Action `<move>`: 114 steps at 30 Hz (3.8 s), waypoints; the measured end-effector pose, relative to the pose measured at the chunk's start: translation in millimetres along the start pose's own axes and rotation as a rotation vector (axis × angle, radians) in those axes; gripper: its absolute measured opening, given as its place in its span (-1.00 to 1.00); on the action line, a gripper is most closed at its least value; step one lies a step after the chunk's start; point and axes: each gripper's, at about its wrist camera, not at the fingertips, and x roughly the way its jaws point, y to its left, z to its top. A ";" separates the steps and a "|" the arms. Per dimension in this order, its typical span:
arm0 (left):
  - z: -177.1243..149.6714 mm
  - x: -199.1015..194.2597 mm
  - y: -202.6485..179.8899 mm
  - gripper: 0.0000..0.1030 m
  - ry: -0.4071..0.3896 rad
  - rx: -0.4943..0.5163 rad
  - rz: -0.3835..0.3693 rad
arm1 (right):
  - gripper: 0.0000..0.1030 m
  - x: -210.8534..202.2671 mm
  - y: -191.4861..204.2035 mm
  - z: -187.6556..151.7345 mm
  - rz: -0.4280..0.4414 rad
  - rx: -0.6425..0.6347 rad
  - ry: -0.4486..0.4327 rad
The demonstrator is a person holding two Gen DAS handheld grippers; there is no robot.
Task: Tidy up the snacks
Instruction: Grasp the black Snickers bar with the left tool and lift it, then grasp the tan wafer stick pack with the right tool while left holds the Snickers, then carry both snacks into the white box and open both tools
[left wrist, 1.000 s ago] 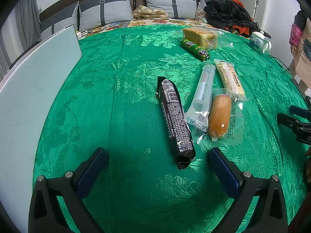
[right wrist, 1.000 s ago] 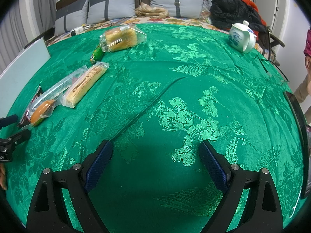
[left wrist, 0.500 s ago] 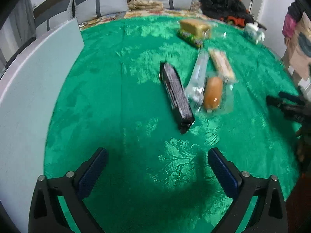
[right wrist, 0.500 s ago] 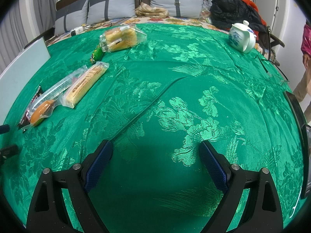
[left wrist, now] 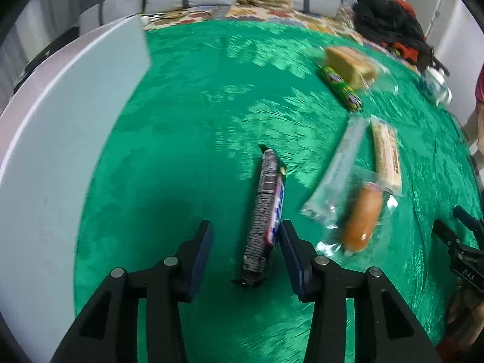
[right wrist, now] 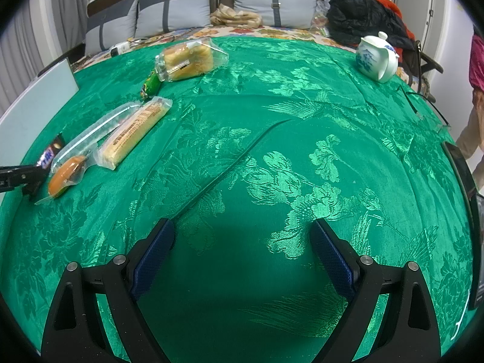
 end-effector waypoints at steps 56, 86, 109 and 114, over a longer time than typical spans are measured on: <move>-34.7 2.3 25.8 -0.67 -0.209 0.024 0.042 | -0.41 45.4 86.2 97.1 0.058 -0.036 0.236; -34.5 2.9 24.9 -0.66 -0.209 0.027 0.048 | 0.77 29.4 19.0 44.6 0.033 -0.054 0.168; -34.4 2.2 29.6 -0.67 -0.210 0.013 0.026 | 0.79 13.3 -85.3 99.2 0.120 0.346 0.364; -34.2 2.2 29.6 -0.67 -0.210 0.012 0.024 | 0.76 30.7 -25.1 91.5 0.131 0.194 0.357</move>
